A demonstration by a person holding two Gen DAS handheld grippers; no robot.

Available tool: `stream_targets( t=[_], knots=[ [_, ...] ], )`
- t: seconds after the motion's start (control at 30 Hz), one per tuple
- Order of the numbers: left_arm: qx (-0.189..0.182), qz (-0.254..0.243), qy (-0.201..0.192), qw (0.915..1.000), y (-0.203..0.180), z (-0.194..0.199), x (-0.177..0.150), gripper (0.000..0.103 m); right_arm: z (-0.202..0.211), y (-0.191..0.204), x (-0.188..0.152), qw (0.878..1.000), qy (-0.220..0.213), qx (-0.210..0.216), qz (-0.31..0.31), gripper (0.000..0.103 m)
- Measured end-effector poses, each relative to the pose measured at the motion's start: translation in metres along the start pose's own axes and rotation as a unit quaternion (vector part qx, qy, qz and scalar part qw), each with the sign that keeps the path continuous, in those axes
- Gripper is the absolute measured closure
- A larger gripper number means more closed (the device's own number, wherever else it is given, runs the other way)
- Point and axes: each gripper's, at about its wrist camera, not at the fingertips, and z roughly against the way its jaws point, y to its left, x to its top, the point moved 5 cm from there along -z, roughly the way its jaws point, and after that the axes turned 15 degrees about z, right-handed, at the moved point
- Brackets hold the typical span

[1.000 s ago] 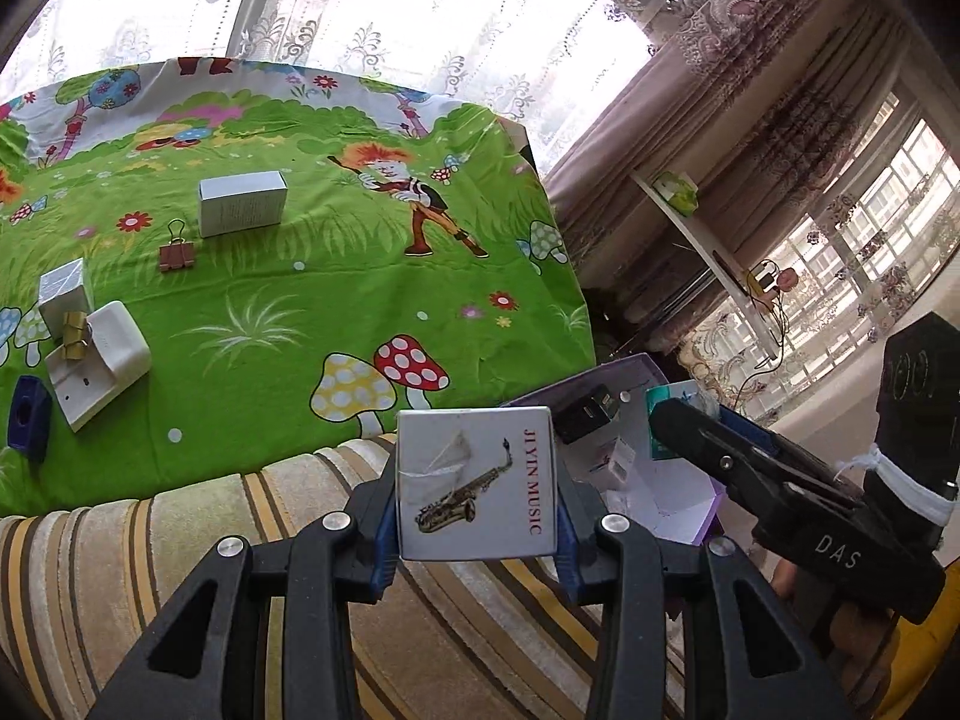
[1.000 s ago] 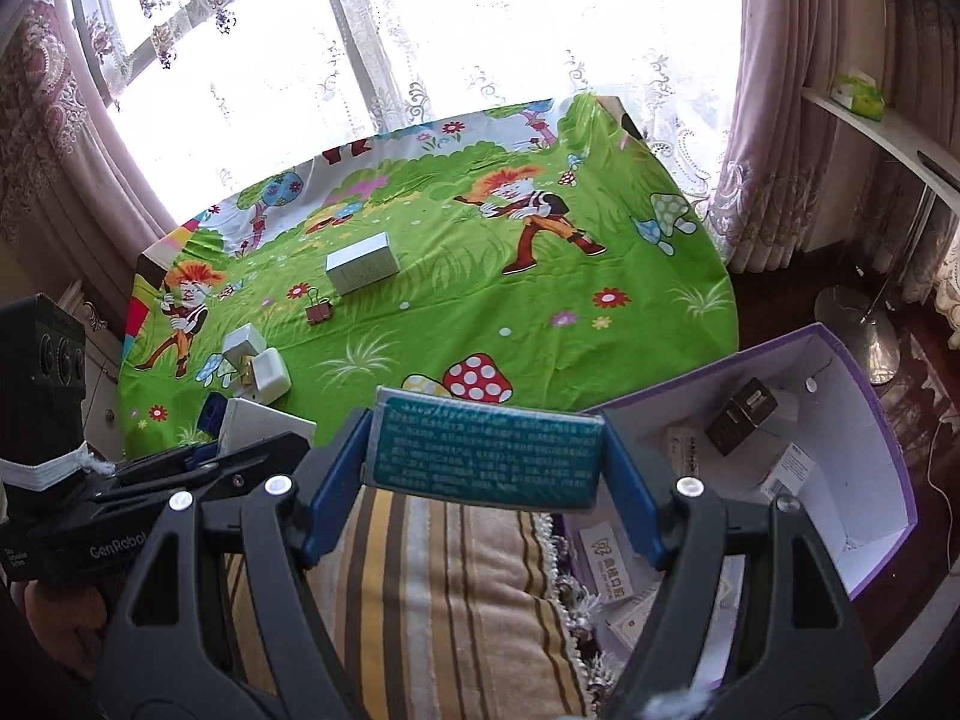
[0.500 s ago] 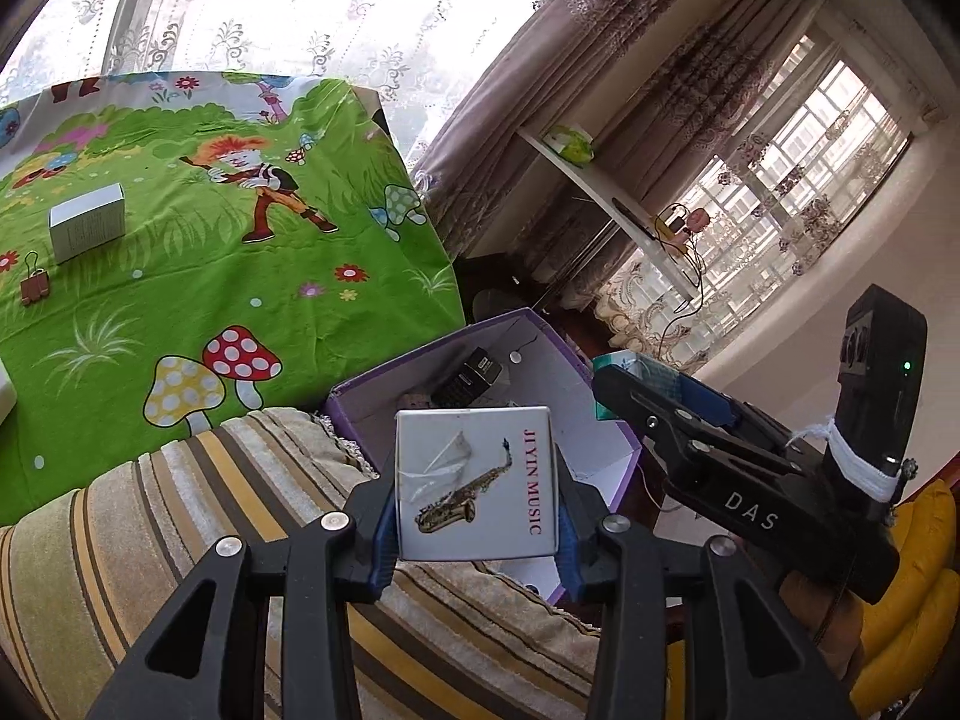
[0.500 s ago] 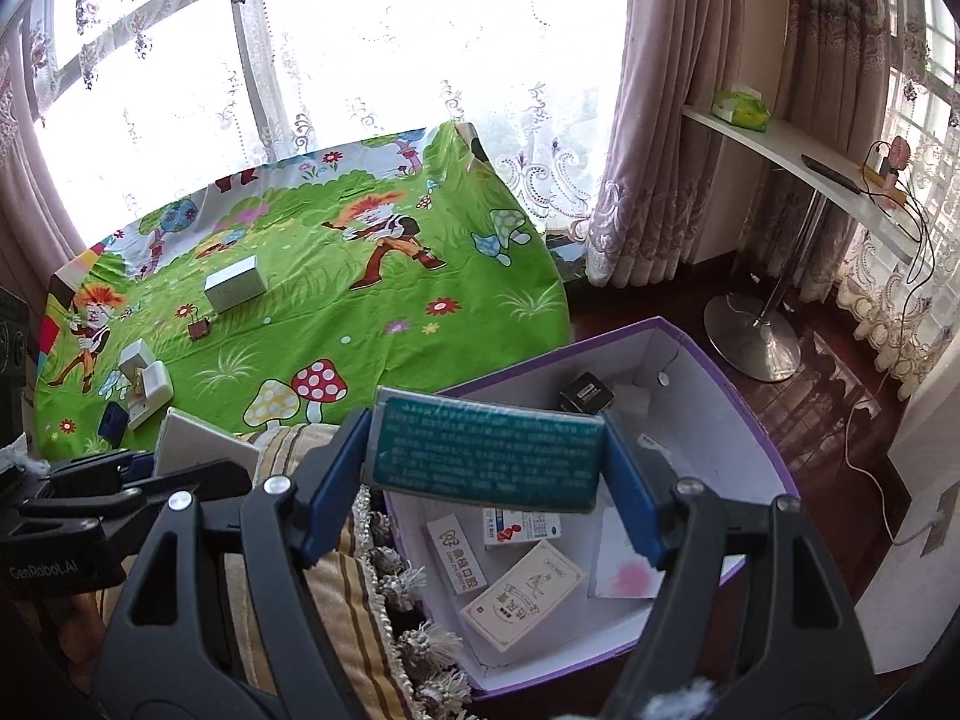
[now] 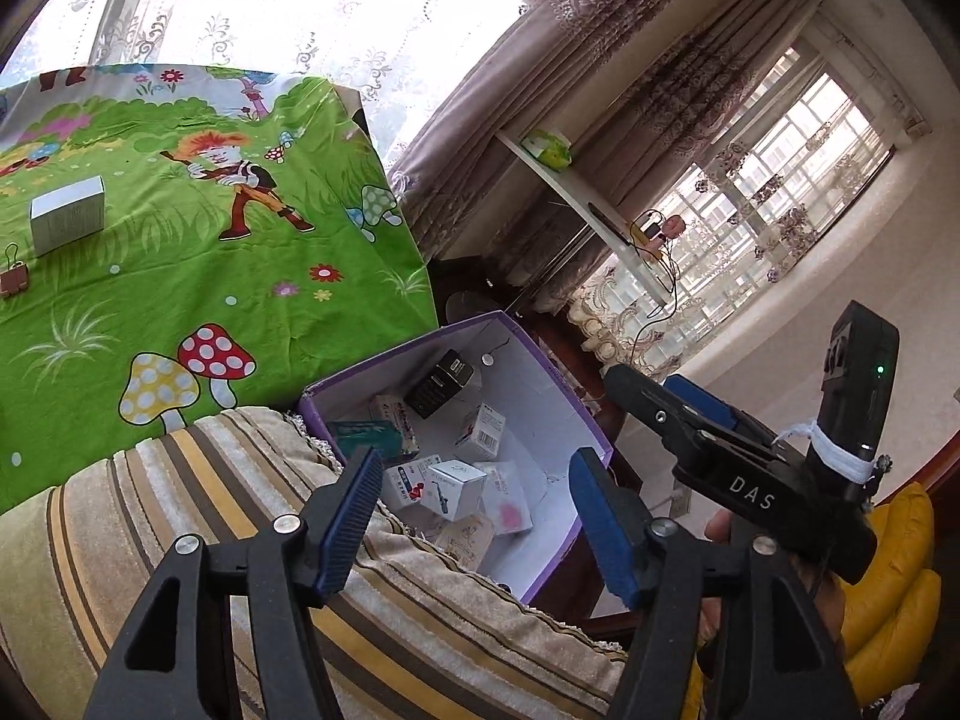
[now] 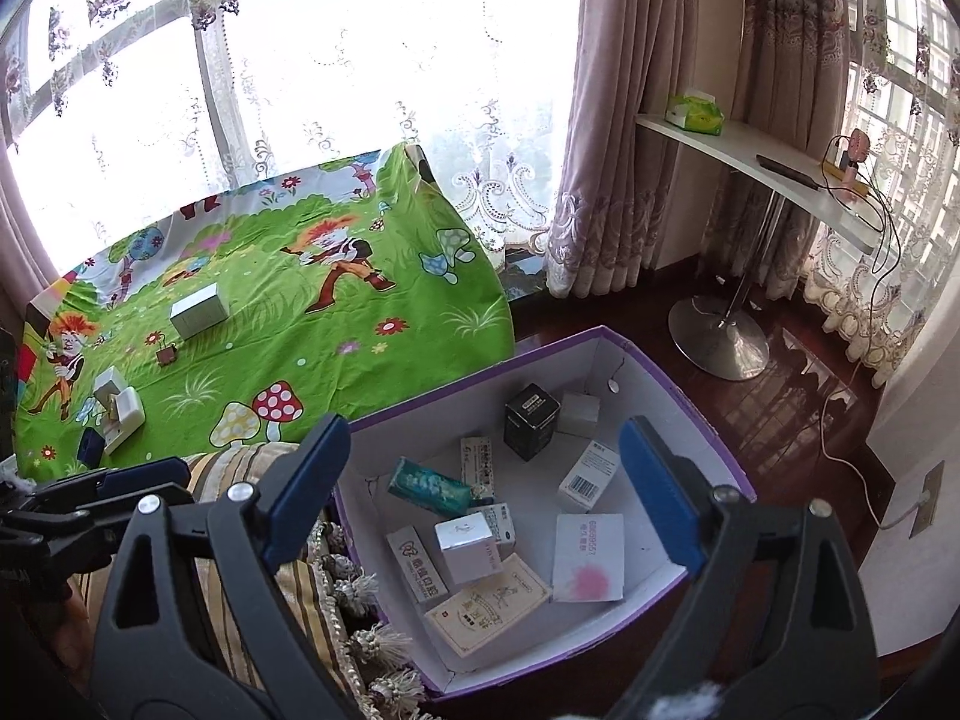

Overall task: Organize rigid objects
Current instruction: 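Carry both boxes over the purple storage box and open both grippers, then move the left gripper to the blue sharpener on the bed and grasp it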

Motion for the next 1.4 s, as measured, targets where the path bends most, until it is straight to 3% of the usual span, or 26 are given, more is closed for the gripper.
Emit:
stream_targets(
  t=[0.43,0.77,1.03,1.4],
  knots=[
    [0.018,0.009,-0.044,0.9988,0.018,0.032,0.012,0.037,0.002,0.017,0.005,1.0,-0.002,0.015,0.019,0.01],
    [0.05,0.047,-0.084,0.9941,0.061,0.075,0.024,0.037,0.002,0.033,0.009,0.999,0.0,0.027,0.04,0.01],
    [0.101,0.09,-0.119,0.9836,0.12,0.127,0.023,0.037,-0.002,0.05,0.01,0.998,0.006,0.041,0.056,0.01],
    [0.185,0.15,-0.13,0.9623,0.203,0.181,0.015,0.037,-0.011,0.091,0.016,0.993,0.012,0.069,0.092,0.01]
  ],
)
